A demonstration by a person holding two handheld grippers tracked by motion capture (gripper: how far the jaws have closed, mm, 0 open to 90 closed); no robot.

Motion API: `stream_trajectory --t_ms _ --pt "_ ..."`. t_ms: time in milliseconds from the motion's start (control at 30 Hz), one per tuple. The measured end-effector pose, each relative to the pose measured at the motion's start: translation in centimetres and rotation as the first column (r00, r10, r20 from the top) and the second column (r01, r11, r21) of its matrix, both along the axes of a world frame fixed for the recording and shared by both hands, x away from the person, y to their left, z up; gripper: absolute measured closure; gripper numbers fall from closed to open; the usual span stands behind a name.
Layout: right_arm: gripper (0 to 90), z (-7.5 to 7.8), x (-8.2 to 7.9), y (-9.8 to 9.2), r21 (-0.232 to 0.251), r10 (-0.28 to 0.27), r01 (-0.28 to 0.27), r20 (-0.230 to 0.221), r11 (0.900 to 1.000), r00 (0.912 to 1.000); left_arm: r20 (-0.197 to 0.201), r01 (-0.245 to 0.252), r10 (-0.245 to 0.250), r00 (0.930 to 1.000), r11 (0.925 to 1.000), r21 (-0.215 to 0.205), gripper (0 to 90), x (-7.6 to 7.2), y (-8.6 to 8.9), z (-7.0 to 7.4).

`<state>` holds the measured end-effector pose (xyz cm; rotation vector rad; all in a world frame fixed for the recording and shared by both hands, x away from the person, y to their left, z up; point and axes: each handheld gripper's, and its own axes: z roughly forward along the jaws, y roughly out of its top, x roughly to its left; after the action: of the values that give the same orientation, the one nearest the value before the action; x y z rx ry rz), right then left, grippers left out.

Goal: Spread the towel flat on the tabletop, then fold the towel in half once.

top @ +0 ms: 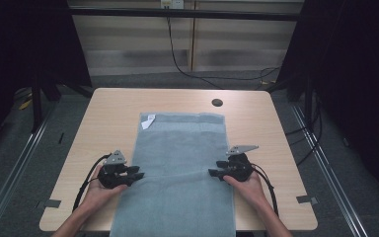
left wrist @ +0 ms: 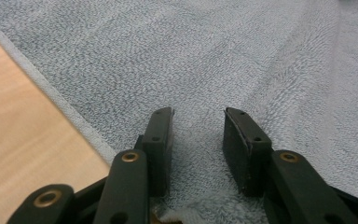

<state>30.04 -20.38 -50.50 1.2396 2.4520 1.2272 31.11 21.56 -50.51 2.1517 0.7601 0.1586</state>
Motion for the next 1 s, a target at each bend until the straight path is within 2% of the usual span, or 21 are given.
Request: stream_trajectory --t_ms 100,167,267,300,333,367,400,467,533,567,633,667,767,867,1000 --pt "47.8 0.1 -1.3 0.0 -0.010 0.015 -0.015 -0.003 1.000 0.9999 -0.014 0.006 -0.006 0.9999 1.0000 -0.003 62.7 -0.7 0.0 0.1" --pt "47.8 0.2 -2.3 -0.2 -0.014 0.024 -0.024 0.000 1.000 0.9997 -0.018 0.024 -0.024 0.9995 0.9997 -0.003 62.6 -2.2 -0.1 0.2" --pt "47.8 0.2 -3.4 -0.3 -0.017 0.029 -0.029 0.003 0.999 0.9996 -0.034 0.045 -0.045 0.9984 0.9990 -0.003 62.6 -3.7 -0.1 0.3" --pt "47.8 0.2 -3.4 -0.3 -0.017 0.029 -0.029 0.003 0.999 0.9996 -0.034 0.045 -0.045 0.9984 0.9990 -0.003 62.6 -3.7 -0.1 0.3" --pt "47.7 0.3 -3.8 -0.4 -0.015 0.033 -0.033 -0.005 0.999 0.9994 -0.036 0.052 -0.052 0.9980 0.9986 0.000 62.6 -4.2 0.0 0.4" --pt "47.7 0.4 -4.6 -0.4 -0.017 0.047 -0.047 -0.016 0.999 0.9988 -0.055 0.062 -0.062 0.9966 0.9981 -0.007 62.2 -5.1 0.1 0.4" --pt "47.7 0.5 -5.1 -0.3 -0.018 0.053 -0.053 -0.028 0.998 0.9982 -0.055 0.062 -0.062 0.9966 0.9981 -0.007 62.2 -5.1 0.1 0.4" --pt "47.7 0.7 -6.1 -0.2 -0.030 0.079 -0.080 -0.033 0.996 0.9964 -0.061 0.076 -0.077 0.9952 0.9970 -0.009 61.2 -6.5 0.3 0.5" --pt "44.6 0.8 -6.9 -0.2 -0.022 0.091 -0.092 -0.057 0.996 0.9943 -0.071 0.082 -0.082 0.9941 0.9966 -0.011 58.8 -6.8 0.4 0.6" --pt "43.7 0.9 -7.2 -0.2 -0.019 0.097 -0.099 -0.060 0.995 0.9934 -0.063 0.077 -0.077 0.9951 0.9970 -0.007 57.9 -6.9 0.4 0.8" --pt "43.3 1.3 -7.4 -0.2 -0.020 0.089 -0.090 -0.039 0.996 0.9953 -0.069 0.067 -0.069 0.9952 0.9971 -0.036 55.8 -6.5 0.5 1.1" --pt "43.3 1.6 -7.1 -0.3 -0.004 0.083 -0.083 -0.032 0.997 0.9961 -0.068 0.055 -0.057 0.9960 0.9977 -0.041 55.1 -6.1 0.5 1.2" --pt "42.9 2.5 -5.4 -1.0 -0.002 0.051 -0.051 0.003 0.999 0.9987 -0.060 0.031 -0.034 0.9976 0.9984 -0.048 54.1 -5.1 0.5 1.4" --pt "42.9 3.2 -2.9 -2.0 0.024 0.000 0.000 0.029 1.000 0.9996 -0.066 0.012 -0.014 0.9977 0.9994 -0.032 53.5 -4.3 0.3 1.0" --pt "42.9 3.3 0.8 -2.8 0.027 -0.046 0.045 0.052 0.999 0.9976 -0.066 0.026 -0.027 0.9974 0.9996 -0.013 53.1 -4.1 0.1 0.7"
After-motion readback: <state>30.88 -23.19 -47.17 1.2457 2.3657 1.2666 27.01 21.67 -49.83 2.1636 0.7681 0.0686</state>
